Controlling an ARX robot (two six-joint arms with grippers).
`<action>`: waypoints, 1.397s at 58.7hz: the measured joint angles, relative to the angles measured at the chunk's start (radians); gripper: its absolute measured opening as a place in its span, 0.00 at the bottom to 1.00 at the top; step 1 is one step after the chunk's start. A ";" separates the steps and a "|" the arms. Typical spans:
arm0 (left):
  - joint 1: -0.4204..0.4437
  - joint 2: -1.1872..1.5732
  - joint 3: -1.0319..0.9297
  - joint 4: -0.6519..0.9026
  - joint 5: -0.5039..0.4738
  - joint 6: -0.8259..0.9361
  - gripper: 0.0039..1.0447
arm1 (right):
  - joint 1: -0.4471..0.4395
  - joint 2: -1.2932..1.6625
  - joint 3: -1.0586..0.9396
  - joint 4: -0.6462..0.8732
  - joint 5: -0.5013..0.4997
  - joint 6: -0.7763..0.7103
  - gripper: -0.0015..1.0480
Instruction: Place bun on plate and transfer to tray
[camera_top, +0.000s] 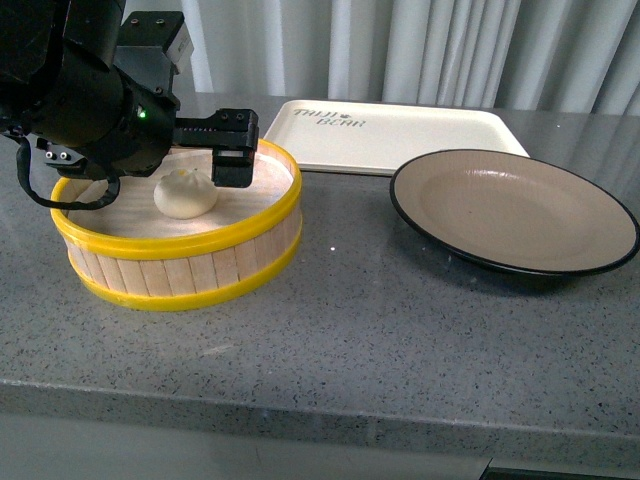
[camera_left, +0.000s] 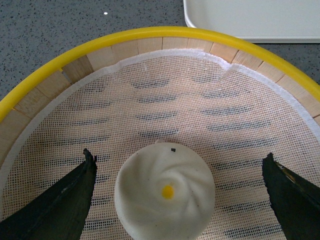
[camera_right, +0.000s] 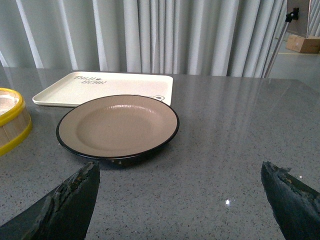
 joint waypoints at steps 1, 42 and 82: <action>0.000 0.000 0.000 0.000 0.000 0.000 0.94 | 0.000 0.000 0.000 0.000 0.000 0.000 0.92; -0.003 0.012 0.001 0.016 -0.006 0.008 0.28 | 0.000 0.000 0.000 0.000 0.000 0.000 0.92; -0.230 -0.102 0.029 0.100 0.151 0.084 0.03 | 0.000 0.000 0.000 0.000 0.000 0.000 0.92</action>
